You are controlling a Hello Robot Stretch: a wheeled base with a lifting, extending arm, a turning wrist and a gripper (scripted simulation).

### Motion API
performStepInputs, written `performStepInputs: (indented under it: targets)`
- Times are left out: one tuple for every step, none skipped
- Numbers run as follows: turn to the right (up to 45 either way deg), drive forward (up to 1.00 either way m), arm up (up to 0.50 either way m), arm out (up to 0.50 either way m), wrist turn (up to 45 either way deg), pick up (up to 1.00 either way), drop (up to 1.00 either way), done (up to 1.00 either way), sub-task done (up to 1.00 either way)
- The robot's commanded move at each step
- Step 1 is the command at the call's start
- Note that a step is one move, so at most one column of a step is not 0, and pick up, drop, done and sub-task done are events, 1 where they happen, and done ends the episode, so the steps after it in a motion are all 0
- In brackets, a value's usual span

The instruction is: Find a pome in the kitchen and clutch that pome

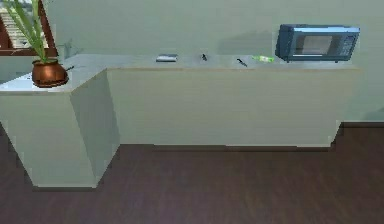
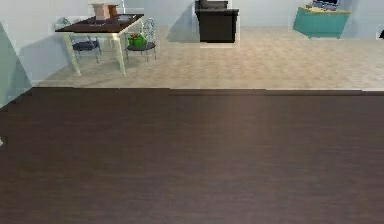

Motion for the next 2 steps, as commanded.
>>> performStepInputs:
  targets:
    - [-45.0,0.00,0.00,0.00,0.0,0.00,0.00,0.00,0.00]
    - [-30.0,0.00,0.00,0.00,0.0,0.00,0.00,0.00,0.00]
